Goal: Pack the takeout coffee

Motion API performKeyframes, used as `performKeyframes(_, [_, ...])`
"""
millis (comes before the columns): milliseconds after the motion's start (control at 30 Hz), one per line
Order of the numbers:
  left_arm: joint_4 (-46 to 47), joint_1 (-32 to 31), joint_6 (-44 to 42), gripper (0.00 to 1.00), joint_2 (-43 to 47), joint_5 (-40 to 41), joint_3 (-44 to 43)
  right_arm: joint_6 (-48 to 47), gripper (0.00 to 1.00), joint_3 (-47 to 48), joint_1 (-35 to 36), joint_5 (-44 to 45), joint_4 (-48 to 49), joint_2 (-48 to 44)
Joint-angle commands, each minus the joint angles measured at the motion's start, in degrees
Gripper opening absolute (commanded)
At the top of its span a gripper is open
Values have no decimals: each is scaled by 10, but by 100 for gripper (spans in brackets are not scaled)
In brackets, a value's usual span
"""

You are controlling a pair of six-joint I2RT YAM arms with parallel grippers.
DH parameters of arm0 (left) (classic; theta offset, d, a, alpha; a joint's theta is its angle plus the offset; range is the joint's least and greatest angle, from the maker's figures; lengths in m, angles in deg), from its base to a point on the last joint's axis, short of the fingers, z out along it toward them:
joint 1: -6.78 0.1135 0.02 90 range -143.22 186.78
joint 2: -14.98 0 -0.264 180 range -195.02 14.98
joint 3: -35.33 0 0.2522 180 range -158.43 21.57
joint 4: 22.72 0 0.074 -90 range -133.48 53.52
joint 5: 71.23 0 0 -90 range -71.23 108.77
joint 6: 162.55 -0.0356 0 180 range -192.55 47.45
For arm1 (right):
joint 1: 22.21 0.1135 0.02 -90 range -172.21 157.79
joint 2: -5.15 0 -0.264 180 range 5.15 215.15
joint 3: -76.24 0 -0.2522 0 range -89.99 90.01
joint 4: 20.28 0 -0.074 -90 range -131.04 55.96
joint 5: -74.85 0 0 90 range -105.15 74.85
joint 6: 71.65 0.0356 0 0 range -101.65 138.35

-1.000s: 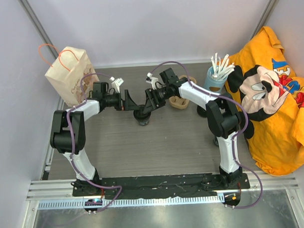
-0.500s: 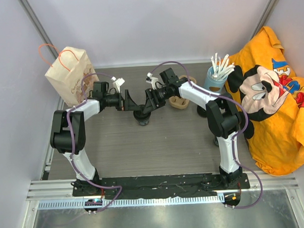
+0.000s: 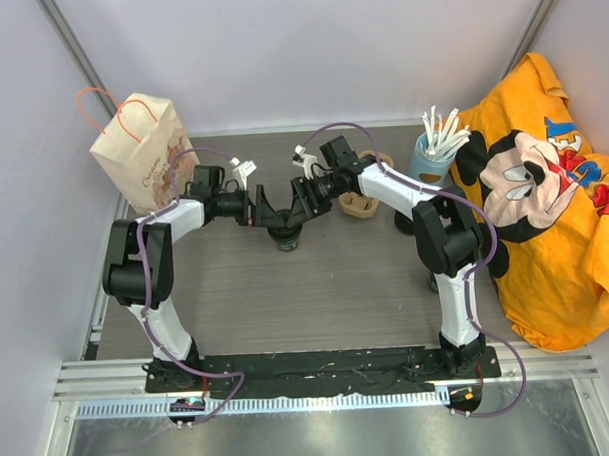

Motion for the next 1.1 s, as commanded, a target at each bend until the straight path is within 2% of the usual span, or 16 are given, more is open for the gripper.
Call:
performKeyframes(0, [-7,-5,-10,100,-8,13,-8,-5,64,12,3,3,13,-18])
performKeyframes(133, [-25,-5,-23,100,-18,25,-6,-4,64,13,3,2,12,-17])
performKeyframes(467, [-45,-5,-39,92,-42,35,-16,-1,64,15,3,0,13,-16])
performKeyframes(700, [-67,-5,-43,73,-79,-2,-43,1,64,26,-2,-21,12,-16])
performKeyframes(867, [-73,-5,-47,70,-81,-9,-43,13,64,36,-23,-55,14,-18])
performKeyframes(1067, [-85,-5,-60,62,-81,-15,-47,21,64,32,-45,-78,17,-23])
